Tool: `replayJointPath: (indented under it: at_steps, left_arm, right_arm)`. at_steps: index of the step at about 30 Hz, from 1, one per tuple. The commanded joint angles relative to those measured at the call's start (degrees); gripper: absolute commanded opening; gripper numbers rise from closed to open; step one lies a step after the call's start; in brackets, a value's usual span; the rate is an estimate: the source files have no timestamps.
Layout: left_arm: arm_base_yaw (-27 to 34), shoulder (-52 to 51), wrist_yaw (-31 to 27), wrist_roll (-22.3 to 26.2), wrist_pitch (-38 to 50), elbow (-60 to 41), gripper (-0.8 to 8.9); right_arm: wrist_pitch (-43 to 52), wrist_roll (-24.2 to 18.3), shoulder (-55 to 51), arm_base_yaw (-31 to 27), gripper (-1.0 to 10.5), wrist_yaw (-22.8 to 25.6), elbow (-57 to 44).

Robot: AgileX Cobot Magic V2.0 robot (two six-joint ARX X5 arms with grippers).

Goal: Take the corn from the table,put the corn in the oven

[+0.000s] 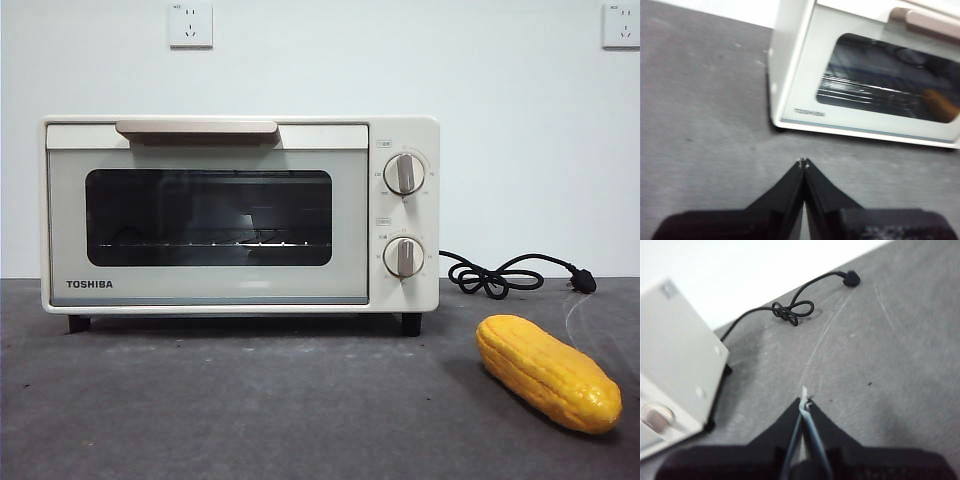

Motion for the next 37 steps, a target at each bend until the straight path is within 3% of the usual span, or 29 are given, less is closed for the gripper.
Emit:
replayJointPath:
  at_steps: [1,9,13,21,32,37]
  left_arm:
    - [0.0,0.02,3.06,-3.21,0.39,-0.24,-0.03]
    - [0.0,0.04,7.32,-7.91,3.74,1.77,-0.03]
    - [0.0,0.81,7.28,-9.9,5.01,7.48,-0.03]
    - [0.0,7.69,9.14,-9.81,4.9,22.62,-0.03]
    - [0.0,23.71,23.54,-9.31,4.39,39.26,-0.03]
    - [0.0,31.52,29.66,-8.31,1.57,46.03,-0.03]
  right_arm:
    - [-0.13,5.57,0.0,-0.02,0.0,-1.4,-0.11]
    - [-0.04,5.53,0.0,0.0,0.0,-10.03,4.5]
    - [-0.02,5.25,0.85,0.0,0.0,-13.31,14.34]
    - [-0.22,0.79,11.08,0.0,0.0,-25.81,33.92]
    - [-0.94,0.68,27.45,0.0,0.1,-43.58,48.02]
    - [-5.92,-1.95,32.98,0.09,2.4,-44.94,49.99]
